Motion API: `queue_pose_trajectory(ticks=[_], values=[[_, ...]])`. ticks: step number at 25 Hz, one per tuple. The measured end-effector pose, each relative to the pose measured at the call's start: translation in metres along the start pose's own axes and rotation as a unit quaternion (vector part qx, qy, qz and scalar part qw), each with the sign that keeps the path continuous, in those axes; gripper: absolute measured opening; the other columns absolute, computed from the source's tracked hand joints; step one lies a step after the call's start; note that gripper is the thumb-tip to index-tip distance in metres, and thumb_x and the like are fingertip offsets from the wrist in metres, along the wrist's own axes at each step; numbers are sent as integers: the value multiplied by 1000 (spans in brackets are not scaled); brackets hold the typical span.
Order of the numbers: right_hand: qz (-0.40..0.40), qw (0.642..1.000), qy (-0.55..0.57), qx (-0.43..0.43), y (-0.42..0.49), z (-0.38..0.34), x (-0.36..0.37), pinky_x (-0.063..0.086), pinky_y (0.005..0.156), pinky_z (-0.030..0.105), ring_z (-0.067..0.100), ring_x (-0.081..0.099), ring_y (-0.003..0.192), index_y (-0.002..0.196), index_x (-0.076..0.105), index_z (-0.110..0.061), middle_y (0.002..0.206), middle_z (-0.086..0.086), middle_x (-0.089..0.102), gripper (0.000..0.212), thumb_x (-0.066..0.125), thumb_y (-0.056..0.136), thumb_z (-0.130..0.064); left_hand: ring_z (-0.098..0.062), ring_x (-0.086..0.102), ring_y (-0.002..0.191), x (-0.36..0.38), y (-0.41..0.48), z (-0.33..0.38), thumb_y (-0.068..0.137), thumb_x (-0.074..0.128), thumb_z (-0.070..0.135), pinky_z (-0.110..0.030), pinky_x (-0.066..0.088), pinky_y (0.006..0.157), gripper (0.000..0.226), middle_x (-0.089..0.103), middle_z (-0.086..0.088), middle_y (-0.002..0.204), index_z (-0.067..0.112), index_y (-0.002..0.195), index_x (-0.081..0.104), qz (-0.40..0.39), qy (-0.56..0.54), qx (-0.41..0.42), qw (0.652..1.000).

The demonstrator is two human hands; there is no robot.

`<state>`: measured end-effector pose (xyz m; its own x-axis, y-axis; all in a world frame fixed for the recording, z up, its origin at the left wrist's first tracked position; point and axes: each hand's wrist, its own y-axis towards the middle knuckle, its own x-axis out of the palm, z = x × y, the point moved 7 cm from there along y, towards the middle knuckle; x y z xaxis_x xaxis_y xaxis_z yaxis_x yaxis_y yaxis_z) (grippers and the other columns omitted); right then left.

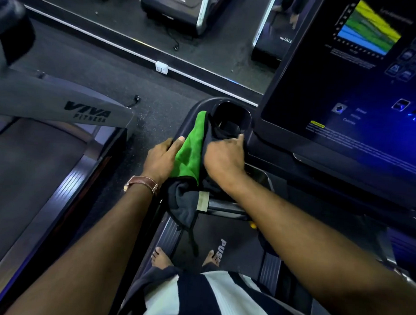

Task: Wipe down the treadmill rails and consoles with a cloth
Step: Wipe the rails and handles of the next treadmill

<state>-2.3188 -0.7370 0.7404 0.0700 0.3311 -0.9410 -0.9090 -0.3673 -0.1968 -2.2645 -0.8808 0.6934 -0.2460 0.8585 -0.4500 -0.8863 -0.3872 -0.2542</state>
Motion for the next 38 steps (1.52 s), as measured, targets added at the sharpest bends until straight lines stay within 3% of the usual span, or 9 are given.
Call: queue_pose_trajectory(ticks=[4, 7, 9, 12, 20, 26, 32, 35, 38], values=[[60, 969, 233, 50, 16, -20, -3, 46, 91, 39, 32, 63, 104, 116, 59, -2, 110, 17, 67, 29, 48, 89, -8, -28, 61, 100, 0, 1, 0, 72, 35, 78, -42, 45, 90, 78, 70, -11, 102, 10, 94, 64, -1, 40, 2, 999], [139, 985, 95, -44, -9, 6, -17, 51, 55, 29, 28, 70, 67, 83, 68, -7, 75, 11, 71, 14, 71, 70, -11, -28, 61, 102, 0, 2, -1, 72, 36, 78, -40, 45, 91, 75, 69, -12, 105, 12, 93, 64, 7, 46, -1, 999], [81, 993, 11, -90, -16, 22, -15, 53, 78, 38, 29, 72, 76, 86, 70, -9, 83, 11, 73, 11, 63, 81, -15, -30, 61, 101, 1, 2, -2, 75, 36, 77, -42, 46, 91, 73, 69, -14, 101, 13, 96, 65, 10, 55, -1, 998], [-34, 999, 6, -19, -1, 31, -7, 18, 115, 55, 33, 62, 112, 110, 71, -15, 113, 14, 70, 43, 35, 98, -35, -33, 60, 98, 2, 2, -4, 77, 32, 76, -42, 46, 88, 69, 68, -14, 98, 17, 96, 63, 5, 74, 9, 997], [-192, 946, 221, 136, 72, 43, 20, 1, 122, 46, 31, 20, 149, 153, 28, -9, 159, 17, 25, 101, 1, 86, -81, -38, 57, 106, 2, 5, -7, 78, 22, 77, -42, 45, 87, 75, 66, -18, 109, 20, 105, 62, 25, 132, 28, 991], [-185, 913, 339, 132, 77, 28, 17, 9, 121, 53, 37, 27, 145, 148, 40, -17, 157, 16, 31, 90, 20, 88, -80, -40, 56, 107, 5, 3, -5, 77, 21, 80, -42, 43, 87, 77, 64, -19, 114, 22, 108, 60, 16, 137, 9, 990], [-226, 970, 90, 14, 63, 32, 6, -3, 115, 61, 28, 22, 149, 154, 27, -29, 161, 2, 25, 93, -5, 83, -81, -40, 57, 106, 5, 1, -6, 78, 22, 79, -43, 43, 87, 74, 64, -21, 115, 22, 109, 59, 11, 138, 9, 990], [-264, 948, 171, -42, 74, 22, 19, -4, 121, 51, 21, 3, 152, 156, 0, -35, 164, -9, -1, 66, -4, 97, -63, -37, 58, 104, 2, -1, -6, 79, 23, 78, -41, 44, 86, 72, 65, -18, 112, 22, 107, 60, 11, 118, 13, 993], [-252, 941, 225, -10, 72, 27, 20, 9, 122, 43, 24, 13, 151, 157, 14, -28, 164, -3, 12, 66, 6, 100, -62, -36, 58, 106, 2, -3, -6, 81, 23, 76, -41, 44, 88, 70, 66, -16, 113, 24, 108, 61, 9, 108, 9, 994]])
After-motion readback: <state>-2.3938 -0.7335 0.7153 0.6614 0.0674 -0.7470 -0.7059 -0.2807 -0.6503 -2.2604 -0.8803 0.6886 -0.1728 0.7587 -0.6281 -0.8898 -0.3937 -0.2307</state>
